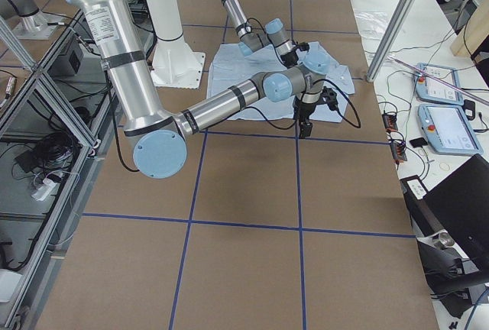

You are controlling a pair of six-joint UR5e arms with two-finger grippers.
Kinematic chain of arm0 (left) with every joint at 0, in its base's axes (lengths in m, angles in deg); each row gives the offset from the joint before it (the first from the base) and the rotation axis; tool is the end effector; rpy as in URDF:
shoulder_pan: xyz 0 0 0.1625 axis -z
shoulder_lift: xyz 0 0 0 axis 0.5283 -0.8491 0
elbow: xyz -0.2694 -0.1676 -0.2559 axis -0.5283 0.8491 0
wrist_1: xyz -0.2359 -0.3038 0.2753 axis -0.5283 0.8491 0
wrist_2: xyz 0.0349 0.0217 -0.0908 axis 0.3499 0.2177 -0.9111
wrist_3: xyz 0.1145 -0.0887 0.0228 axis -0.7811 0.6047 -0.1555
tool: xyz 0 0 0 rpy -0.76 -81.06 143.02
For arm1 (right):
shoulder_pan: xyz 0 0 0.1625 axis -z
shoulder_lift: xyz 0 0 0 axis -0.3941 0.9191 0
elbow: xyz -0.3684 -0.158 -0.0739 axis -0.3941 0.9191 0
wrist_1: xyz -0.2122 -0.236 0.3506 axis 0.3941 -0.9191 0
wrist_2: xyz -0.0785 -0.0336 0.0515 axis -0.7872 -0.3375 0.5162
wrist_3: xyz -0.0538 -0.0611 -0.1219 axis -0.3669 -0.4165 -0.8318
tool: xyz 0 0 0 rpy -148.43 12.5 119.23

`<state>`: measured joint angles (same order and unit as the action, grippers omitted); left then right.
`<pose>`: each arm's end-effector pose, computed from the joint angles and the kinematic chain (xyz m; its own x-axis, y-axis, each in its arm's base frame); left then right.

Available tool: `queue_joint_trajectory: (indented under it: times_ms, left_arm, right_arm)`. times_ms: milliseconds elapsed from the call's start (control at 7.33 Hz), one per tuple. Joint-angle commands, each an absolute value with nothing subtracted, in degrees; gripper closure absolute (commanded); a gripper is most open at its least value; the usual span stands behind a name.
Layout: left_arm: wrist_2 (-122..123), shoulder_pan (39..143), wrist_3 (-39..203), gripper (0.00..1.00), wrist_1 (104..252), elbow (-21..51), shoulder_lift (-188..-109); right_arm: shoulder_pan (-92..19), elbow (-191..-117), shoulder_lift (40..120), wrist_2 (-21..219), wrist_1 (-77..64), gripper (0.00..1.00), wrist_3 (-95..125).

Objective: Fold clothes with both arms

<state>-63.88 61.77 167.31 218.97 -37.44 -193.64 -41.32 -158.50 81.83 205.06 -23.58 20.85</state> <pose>0.7697 -0.6077 0.1550 0.0404 -0.2214 -0.9743 0.5715 0.8050 -0.1592 -0.2521 -0.6253 0.4178 0.7081 -0.1900 0.6801 0.1414 0.9818 0.1271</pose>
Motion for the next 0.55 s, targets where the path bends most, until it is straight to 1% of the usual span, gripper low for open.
queue_joint_trajectory:
  times_ms: [0,273,409]
  left_arm:
    - [-63.88,61.77,167.24,0.00,221.28,-37.65,-195.15]
    - [-63.79,61.86,167.24,0.00,224.96,-38.26,-196.55]
    - [-63.88,61.86,167.32,0.00,226.64,-38.35,-198.65]
  right_arm:
    - [-41.30,-158.42,81.90,205.06,-23.65,0.00,20.86]
    - [-41.39,-158.42,82.07,205.15,-23.65,0.00,20.77]
    - [-41.39,-158.51,82.07,205.15,-23.56,0.00,20.68]
